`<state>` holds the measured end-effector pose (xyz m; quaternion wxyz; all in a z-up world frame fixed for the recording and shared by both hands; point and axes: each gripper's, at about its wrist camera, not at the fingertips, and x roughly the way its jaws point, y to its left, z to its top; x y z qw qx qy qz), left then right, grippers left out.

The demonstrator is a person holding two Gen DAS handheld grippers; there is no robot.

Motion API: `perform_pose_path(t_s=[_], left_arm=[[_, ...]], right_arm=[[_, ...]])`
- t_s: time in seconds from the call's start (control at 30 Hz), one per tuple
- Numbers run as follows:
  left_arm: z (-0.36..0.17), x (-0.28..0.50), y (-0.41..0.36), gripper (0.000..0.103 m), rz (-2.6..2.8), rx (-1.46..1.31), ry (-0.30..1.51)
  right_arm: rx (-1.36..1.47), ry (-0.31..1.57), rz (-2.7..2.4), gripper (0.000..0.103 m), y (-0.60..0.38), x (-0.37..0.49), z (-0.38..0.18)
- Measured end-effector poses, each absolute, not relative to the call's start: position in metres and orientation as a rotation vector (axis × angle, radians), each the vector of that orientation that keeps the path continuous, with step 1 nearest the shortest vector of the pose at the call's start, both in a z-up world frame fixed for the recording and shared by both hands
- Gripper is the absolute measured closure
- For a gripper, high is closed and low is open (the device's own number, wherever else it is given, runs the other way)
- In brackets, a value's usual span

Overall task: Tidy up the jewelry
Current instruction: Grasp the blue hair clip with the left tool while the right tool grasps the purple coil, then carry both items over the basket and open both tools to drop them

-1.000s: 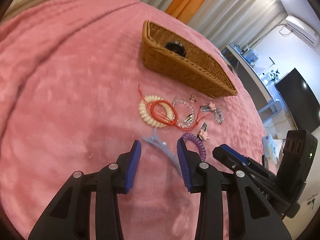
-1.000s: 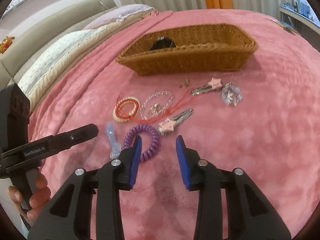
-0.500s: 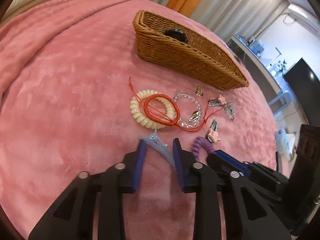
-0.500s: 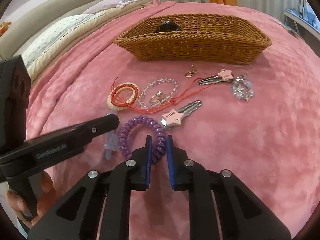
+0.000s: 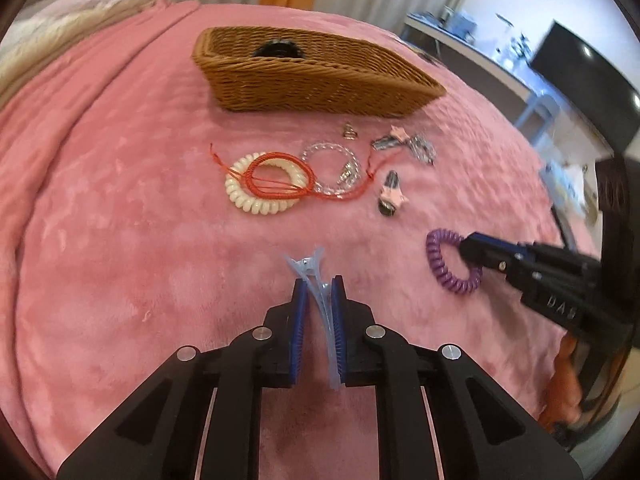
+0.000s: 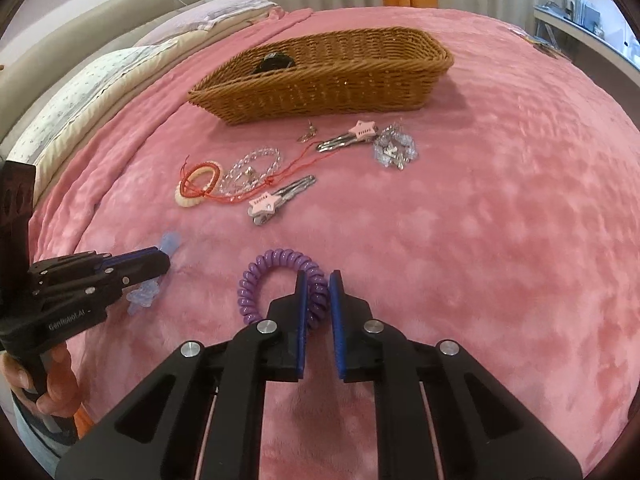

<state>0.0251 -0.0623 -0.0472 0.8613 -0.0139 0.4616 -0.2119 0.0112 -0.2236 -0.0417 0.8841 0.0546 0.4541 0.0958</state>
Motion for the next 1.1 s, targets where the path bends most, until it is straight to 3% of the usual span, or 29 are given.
perform_pose_path(t_s=[0.07, 0.2, 0.27, 0.37, 0.43, 0.5, 0.53, 0.57, 0.6, 0.67, 1.1], left_arm=[[-0.047, 0.022, -0.063, 0.090, -0.436, -0.015, 0.958], [-0.046, 0.015, -0.064, 0.075, -0.442, -0.026, 0.944], [-0.047, 0.010, -0.064, 0.074, -0.422, -0.022, 0.938], [-0.048, 0.007, -0.065, 0.074, -0.401, -0.007, 0.934], [-0.048, 0.005, -0.068, 0.074, -0.385, 0.011, 0.926], [-0.049, 0.003, -0.071, 0.074, -0.369, 0.028, 0.918], [-0.050, 0.002, -0.073, 0.074, -0.360, 0.040, 0.912], [-0.051, 0.002, -0.073, 0.077, -0.354, 0.048, 0.909], [-0.051, 0.000, -0.075, 0.088, -0.341, 0.065, 0.900], [-0.050, -0.001, -0.076, 0.097, -0.335, 0.080, 0.891], [-0.012, -0.013, -0.063, 0.097, -0.415, -0.002, 0.720]], right_arm=[[0.129, 0.953, 0.223, 0.090, -0.223, 0.011, -0.043], [0.132, 0.923, 0.231, 0.057, -0.224, 0.007, -0.038], [0.112, 0.904, 0.218, 0.057, -0.223, 0.004, -0.035], [0.083, 0.915, 0.212, 0.058, -0.217, 0.007, -0.038], [0.060, 0.921, 0.205, 0.069, -0.212, 0.009, -0.044], [0.015, 0.924, 0.181, 0.074, -0.207, 0.010, -0.049], [-0.011, 0.912, 0.175, 0.084, -0.203, 0.009, -0.049], [-0.024, 0.906, 0.179, 0.088, -0.201, 0.008, -0.049], [-0.037, 0.901, 0.184, 0.091, -0.198, 0.006, -0.048], [-0.046, 0.896, 0.186, 0.092, -0.197, 0.005, -0.048], [0.076, 0.790, 0.262, 0.094, -0.215, 0.002, -0.004]])
